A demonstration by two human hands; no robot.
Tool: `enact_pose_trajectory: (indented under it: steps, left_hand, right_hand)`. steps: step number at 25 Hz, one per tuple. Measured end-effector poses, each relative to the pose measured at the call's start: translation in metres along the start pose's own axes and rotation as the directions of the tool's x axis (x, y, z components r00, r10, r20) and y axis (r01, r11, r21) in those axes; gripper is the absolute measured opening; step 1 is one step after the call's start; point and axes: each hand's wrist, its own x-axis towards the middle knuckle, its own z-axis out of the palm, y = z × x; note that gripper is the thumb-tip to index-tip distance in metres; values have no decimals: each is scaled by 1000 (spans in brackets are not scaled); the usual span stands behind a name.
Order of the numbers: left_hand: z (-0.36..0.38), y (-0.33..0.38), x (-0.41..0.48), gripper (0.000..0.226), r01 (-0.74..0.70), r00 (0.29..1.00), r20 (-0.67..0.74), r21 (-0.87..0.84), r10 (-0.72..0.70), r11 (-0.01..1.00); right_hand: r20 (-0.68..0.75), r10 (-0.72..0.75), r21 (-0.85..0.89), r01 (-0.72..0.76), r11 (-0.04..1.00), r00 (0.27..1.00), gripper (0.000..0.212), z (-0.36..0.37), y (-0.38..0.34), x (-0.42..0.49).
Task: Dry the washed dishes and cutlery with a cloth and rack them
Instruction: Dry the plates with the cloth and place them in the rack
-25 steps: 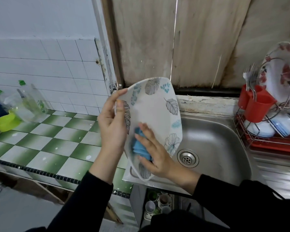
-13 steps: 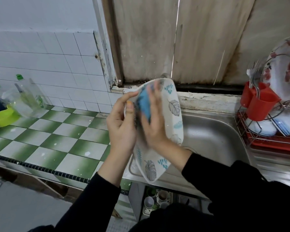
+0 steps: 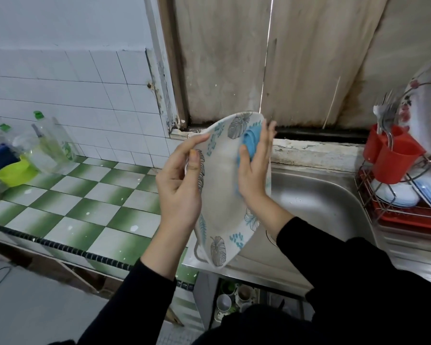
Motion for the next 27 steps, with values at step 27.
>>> enact_pose_trajectory:
  steps: [27]
  left_hand:
    - [-4,0,-8,29,150,985,-71,-81,-156,985]
  right_hand:
    - [60,-58,53,55,997,997,58,13,-37,-2]
